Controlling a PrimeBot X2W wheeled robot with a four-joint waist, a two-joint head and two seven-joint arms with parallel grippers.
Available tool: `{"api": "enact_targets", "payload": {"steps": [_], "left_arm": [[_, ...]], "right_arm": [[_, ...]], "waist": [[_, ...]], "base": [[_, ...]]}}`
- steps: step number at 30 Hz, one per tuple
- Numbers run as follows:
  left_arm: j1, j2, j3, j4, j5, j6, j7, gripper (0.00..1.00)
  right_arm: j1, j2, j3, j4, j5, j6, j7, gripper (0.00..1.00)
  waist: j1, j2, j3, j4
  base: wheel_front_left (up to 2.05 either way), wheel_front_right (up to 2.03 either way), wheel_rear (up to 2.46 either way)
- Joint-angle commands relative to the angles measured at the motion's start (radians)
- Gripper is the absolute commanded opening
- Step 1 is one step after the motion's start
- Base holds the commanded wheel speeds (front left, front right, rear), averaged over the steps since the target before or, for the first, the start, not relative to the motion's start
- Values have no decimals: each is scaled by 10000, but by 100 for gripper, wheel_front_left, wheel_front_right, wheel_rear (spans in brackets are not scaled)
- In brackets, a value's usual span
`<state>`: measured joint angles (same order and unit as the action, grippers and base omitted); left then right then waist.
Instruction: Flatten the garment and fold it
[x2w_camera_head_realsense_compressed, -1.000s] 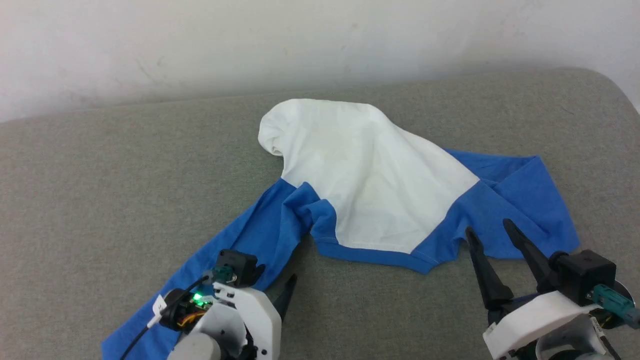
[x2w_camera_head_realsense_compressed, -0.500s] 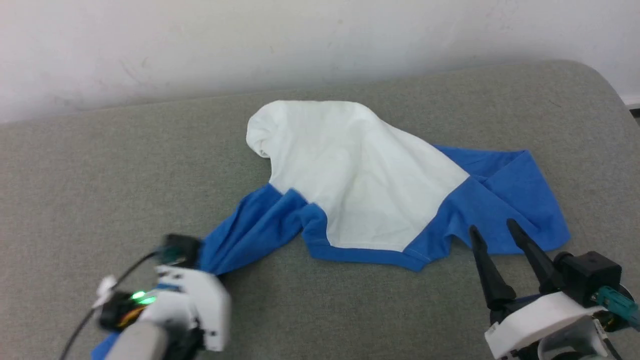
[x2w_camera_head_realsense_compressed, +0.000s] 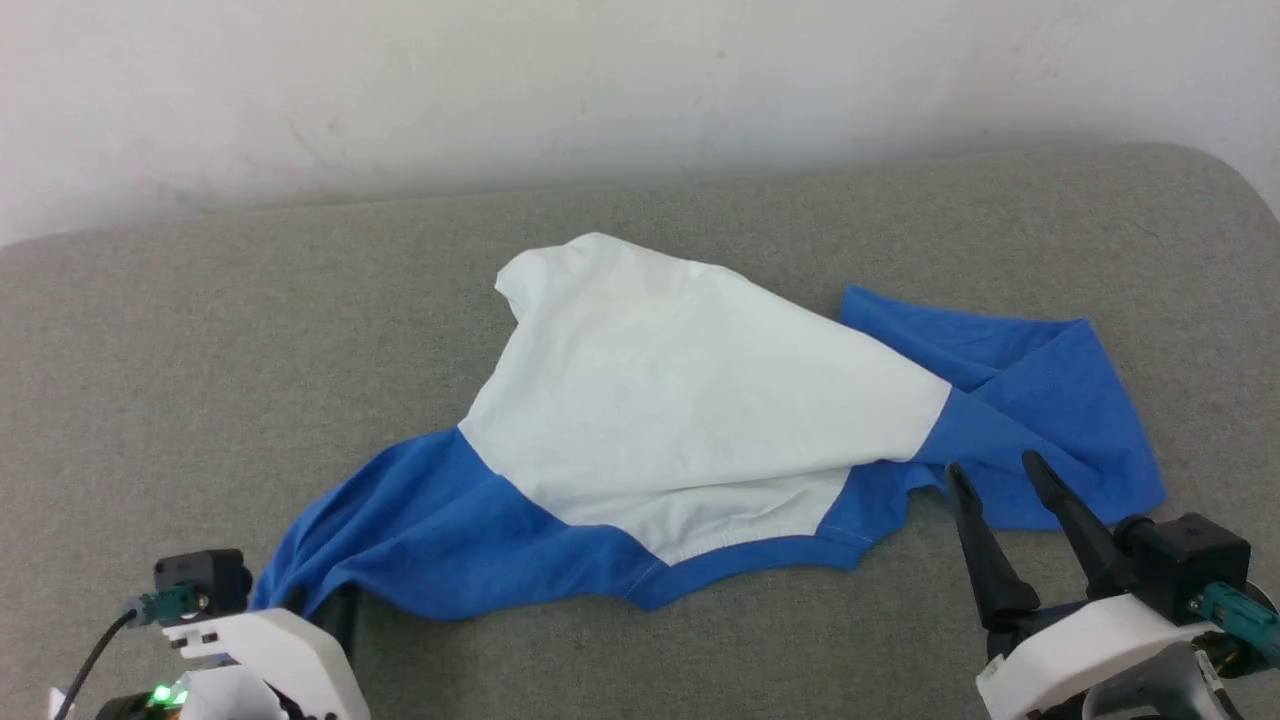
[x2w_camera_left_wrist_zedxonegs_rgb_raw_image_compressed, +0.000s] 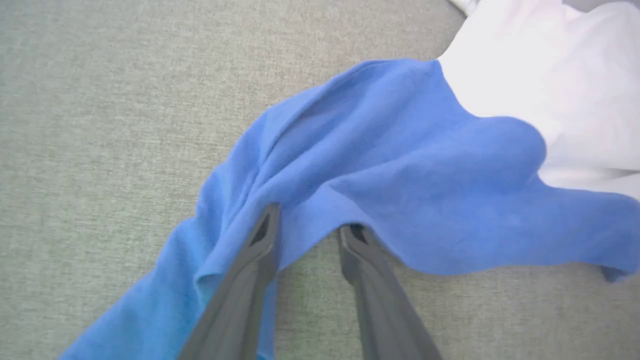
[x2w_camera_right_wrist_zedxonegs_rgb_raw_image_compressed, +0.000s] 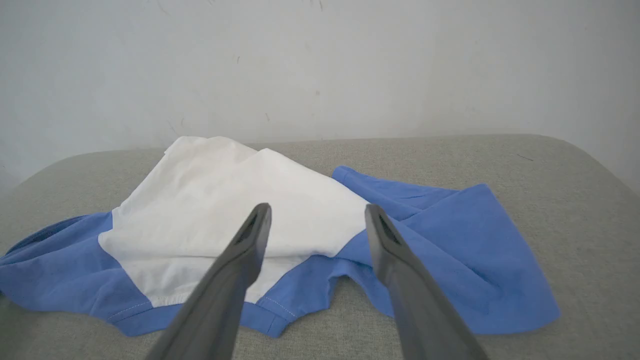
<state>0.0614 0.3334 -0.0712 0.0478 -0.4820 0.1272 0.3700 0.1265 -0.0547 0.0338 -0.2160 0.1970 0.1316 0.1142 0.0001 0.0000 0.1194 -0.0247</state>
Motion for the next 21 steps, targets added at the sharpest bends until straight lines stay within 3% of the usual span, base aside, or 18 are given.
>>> {"api": "enact_targets", "payload": {"steps": [1, 6, 10, 17, 21], "left_arm": [[184, -218, 54, -201, -227, -72, -236, 100], [487, -191, 235, -1077, -403, 11, -238, 100], [456, 186, 121, -2003, -229, -119, 37, 100], [-228, 875, -957, -2463, 13, -956, 1403, 100], [-773, 1088, -1719, -1927, -78, -1568, 2426, 100]], "right_arm": [[-12, 26, 12, -141, -76, -9, 70, 100], [128, 31, 59, -314, -81, -9, 217, 100], [225, 36, 46, -426, -66, -9, 288, 100], [231, 40, 78, -530, -16, -9, 339, 100], [151, 42, 176, -534, 24, -9, 334, 100]], "waist": [[-1, 0, -134, 37], [-1, 0, -367, 48], [-1, 0, -463, 74], [-1, 0, -395, 65], [-1, 0, -162, -49]], "base": [[0, 0, 0], [0, 0, 0], [0, 0, 0], [0, 0, 0], [0, 0, 0]]}}
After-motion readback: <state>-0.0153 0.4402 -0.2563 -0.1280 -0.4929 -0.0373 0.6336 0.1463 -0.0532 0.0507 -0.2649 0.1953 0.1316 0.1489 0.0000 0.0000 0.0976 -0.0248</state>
